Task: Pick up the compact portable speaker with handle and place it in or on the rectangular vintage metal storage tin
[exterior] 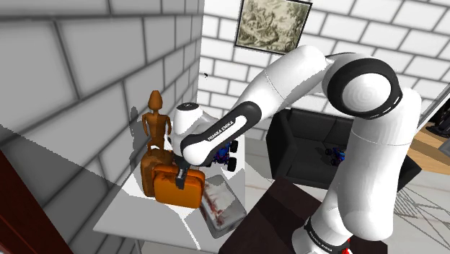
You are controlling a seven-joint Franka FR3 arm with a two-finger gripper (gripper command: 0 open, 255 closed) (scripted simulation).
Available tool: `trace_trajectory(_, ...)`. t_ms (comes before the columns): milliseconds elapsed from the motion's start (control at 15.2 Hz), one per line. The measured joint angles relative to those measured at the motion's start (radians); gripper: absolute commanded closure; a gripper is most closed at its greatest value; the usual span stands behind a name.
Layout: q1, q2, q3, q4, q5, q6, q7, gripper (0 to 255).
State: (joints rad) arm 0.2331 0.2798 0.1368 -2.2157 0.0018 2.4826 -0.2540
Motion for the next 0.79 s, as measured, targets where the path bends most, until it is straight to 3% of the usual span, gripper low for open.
trace_trajectory(594, -0.005, -0.087, 0.006, 0.017, 0.015, -0.103, -0.008, 255)
trace_trajectory(792, -0.025, -0.162, -0.002, -0.052, 0.031, -0.111, -0.045, 255)
